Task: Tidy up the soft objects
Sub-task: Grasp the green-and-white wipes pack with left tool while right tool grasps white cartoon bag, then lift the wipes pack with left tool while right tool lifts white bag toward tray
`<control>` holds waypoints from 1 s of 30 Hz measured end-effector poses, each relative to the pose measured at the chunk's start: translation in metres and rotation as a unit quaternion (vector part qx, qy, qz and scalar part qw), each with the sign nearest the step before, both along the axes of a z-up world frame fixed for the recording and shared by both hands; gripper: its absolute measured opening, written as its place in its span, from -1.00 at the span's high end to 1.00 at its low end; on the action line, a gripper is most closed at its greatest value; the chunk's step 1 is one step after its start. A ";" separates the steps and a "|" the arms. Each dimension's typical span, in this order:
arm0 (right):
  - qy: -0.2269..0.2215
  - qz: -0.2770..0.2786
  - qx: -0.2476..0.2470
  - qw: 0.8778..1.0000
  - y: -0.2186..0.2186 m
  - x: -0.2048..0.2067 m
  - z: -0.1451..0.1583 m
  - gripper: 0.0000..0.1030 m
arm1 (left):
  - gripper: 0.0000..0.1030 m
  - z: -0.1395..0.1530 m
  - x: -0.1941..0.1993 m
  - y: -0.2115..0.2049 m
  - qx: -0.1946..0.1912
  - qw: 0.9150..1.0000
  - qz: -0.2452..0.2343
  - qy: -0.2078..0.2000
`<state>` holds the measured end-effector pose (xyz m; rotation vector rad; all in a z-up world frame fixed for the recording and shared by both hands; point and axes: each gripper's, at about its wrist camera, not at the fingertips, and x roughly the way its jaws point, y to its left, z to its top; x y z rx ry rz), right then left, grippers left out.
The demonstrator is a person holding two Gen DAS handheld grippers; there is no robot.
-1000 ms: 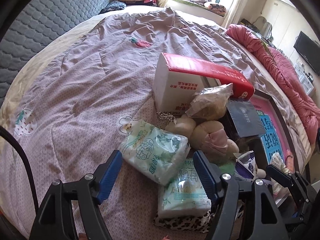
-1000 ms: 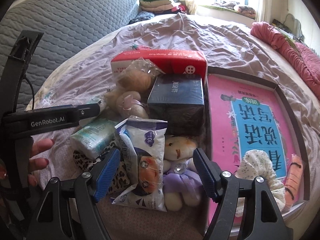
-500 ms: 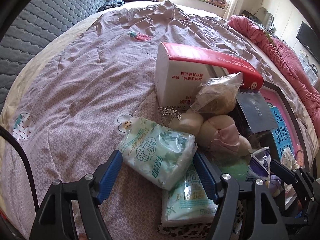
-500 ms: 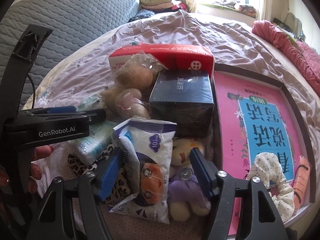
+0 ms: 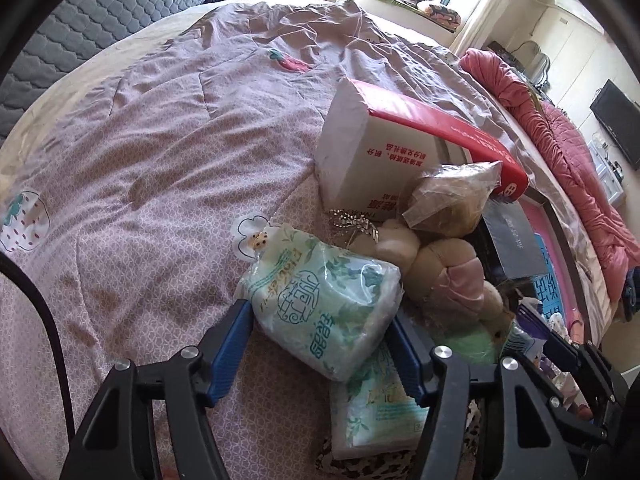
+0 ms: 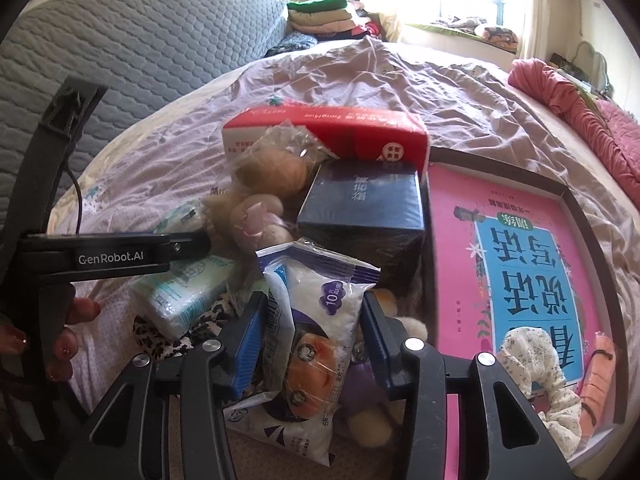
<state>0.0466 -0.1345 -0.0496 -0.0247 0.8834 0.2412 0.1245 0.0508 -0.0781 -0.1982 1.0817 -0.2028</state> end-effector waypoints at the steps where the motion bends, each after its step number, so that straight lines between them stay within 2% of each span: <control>1: -0.004 -0.001 0.004 1.000 -0.002 0.000 0.002 0.10 | -0.14 0.000 0.000 0.002 -0.003 1.000 0.002 -0.001; 7: -0.015 -0.003 0.017 1.000 -0.007 -0.002 0.010 0.11 | -0.01 0.002 -0.002 0.014 -0.051 0.999 0.012 -0.006; 10: -0.021 -0.005 0.024 0.999 -0.009 -0.003 0.014 0.11 | 0.06 0.007 -0.004 0.016 -0.058 0.998 0.015 -0.015; 30: -0.044 -0.012 0.049 0.998 -0.022 -0.010 0.032 0.12 | 0.12 0.048 -0.037 0.010 -0.044 0.996 0.016 -0.074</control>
